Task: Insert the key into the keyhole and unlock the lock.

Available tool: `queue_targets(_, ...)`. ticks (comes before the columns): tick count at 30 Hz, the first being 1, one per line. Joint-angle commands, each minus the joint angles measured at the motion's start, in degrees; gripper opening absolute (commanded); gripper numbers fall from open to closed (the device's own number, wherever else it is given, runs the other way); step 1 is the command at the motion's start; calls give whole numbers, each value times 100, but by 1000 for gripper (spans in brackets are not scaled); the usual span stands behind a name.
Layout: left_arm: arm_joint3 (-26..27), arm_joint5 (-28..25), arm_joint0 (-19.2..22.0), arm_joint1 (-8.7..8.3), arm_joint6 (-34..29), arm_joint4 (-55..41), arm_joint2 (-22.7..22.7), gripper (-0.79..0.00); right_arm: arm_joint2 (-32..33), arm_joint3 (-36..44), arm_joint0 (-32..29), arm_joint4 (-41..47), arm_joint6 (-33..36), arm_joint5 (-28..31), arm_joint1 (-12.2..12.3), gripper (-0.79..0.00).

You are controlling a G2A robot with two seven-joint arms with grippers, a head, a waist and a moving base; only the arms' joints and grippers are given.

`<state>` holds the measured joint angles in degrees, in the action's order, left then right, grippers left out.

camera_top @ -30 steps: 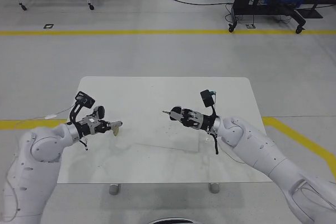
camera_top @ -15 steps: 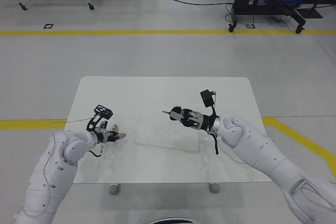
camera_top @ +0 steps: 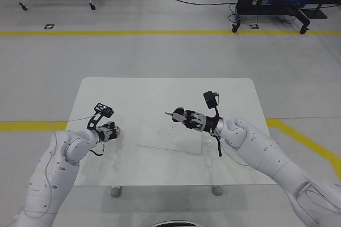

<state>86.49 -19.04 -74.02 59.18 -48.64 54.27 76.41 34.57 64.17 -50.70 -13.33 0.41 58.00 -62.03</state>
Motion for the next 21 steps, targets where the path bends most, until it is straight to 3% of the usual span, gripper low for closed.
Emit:
queue_targets(1, 0, -4, 14, 2, -2, -23, -23, -785, 0, 0, 0, 0, 0, 0, 0, -785)
queue_targets(8, -29, -64, 58, -2, -79, -40, -88, -785, 0, 0, 0, 0, 0, 0, 0, -785)
queue_targets(15, -3, 86, 36, 0, 359, -338, 72, -785, 0, 0, 0, 0, 0, 0, 0, -785)
queue_targets(17, -106, -37, 56, 21, 535, -870, 120, -785, 0, 0, 0, 0, 0, 0, 0, -785)
queue_targets(21, -651, -333, 249, 117, 745, -3010, 213, -785, 0, 0, 0, 0, 0, 0, 0, -785)
